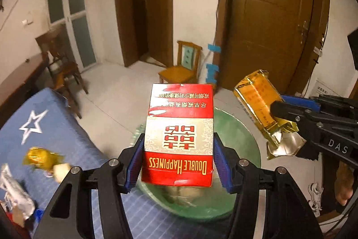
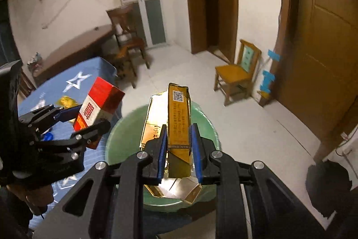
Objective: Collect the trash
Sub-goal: 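Carry the red pack with left tool while right tool carries gold box to bin, then open both tools over the green bin, dropping both boxes inside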
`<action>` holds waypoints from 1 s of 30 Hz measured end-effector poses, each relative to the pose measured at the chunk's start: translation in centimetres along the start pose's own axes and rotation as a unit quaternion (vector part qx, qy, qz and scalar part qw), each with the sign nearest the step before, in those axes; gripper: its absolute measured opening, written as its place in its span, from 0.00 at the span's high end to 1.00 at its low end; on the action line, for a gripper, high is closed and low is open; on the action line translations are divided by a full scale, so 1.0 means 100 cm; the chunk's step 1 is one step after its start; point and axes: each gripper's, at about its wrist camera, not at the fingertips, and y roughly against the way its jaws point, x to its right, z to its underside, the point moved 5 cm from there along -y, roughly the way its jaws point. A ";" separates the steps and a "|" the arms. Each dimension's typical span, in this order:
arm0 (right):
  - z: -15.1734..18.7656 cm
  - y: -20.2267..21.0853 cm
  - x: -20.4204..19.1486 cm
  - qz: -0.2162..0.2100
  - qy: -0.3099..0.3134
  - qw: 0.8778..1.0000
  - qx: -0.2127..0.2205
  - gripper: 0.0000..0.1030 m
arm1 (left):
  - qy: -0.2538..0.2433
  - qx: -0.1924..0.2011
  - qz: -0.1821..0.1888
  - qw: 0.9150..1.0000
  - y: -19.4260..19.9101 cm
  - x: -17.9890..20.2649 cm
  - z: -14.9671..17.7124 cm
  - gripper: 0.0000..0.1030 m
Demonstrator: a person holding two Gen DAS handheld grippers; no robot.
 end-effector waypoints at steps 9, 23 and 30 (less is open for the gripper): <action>0.008 -0.027 0.013 0.010 0.008 0.999 -0.036 0.81 | -0.002 -0.034 -0.004 0.999 -0.056 0.001 0.002 0.43; -0.005 -0.053 0.014 0.005 0.013 0.997 -0.077 0.81 | 0.005 -0.053 -0.018 0.998 -0.076 -0.006 0.014 0.43; -0.003 -0.060 0.014 0.002 0.013 0.996 -0.087 0.80 | 0.003 -0.053 -0.020 0.998 -0.080 -0.007 0.018 0.43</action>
